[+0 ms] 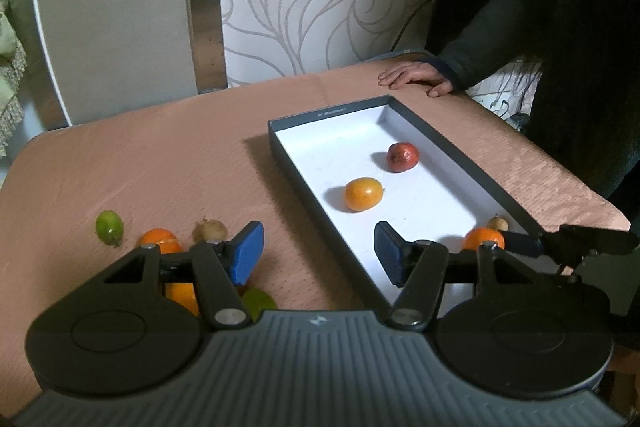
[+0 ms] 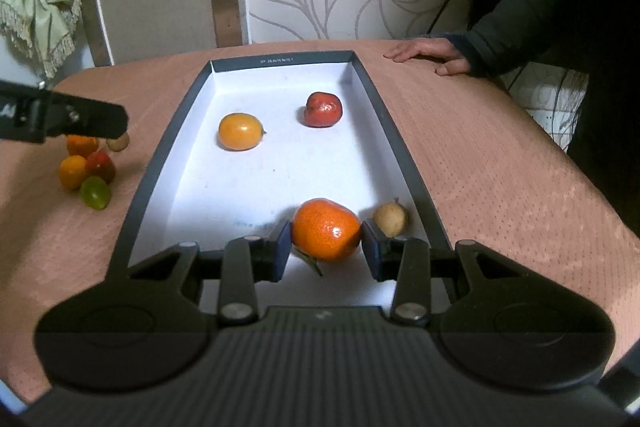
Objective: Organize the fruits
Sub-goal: 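Withdraw the left gripper toward the fruit cluster while the right gripper holds the orange over the box, then open the right gripper to release the large orange into the box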
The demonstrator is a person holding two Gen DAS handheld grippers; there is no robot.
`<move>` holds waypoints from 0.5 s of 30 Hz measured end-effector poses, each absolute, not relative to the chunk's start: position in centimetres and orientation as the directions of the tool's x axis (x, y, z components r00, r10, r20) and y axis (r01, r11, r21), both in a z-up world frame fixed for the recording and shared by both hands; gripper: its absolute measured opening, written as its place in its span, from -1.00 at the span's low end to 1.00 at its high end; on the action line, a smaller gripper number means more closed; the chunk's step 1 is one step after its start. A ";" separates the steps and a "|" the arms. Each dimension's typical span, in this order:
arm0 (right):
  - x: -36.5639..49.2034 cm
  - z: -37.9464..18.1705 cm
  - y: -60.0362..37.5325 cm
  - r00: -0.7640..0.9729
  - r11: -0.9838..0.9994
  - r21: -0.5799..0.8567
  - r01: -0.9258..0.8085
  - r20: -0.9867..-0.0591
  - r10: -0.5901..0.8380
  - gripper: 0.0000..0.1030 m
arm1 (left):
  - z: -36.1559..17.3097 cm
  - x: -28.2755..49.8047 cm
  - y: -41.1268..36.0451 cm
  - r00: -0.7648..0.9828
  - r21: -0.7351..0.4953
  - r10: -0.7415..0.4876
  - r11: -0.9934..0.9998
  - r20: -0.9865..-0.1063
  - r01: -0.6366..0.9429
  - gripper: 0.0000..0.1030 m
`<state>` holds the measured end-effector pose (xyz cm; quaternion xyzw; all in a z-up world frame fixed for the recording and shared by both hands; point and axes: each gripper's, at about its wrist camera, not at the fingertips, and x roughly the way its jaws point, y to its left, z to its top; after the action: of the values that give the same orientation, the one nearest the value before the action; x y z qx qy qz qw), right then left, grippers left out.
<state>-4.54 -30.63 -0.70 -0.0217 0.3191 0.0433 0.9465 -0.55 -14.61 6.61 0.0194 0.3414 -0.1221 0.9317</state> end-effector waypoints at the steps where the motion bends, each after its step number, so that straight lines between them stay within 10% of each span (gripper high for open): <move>1: -4.4 -0.7 -30.6 0.792 0.995 -0.015 -0.097 -0.606 0.068 -0.18 | 6.5 -0.6 -14.4 0.736 -0.049 -0.213 0.970 -0.643 0.238 0.29; 15: -3.1 -0.6 -29.5 0.798 0.995 -0.034 -0.095 -0.600 0.055 -0.18 | 5.9 -1.0 -11.8 0.731 -0.049 -0.202 0.973 -0.652 0.225 0.29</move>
<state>-3.10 -29.53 -0.62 -0.0314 0.3155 0.0395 0.9476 -0.99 -11.82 5.95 0.0166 0.3486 -0.1146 0.9301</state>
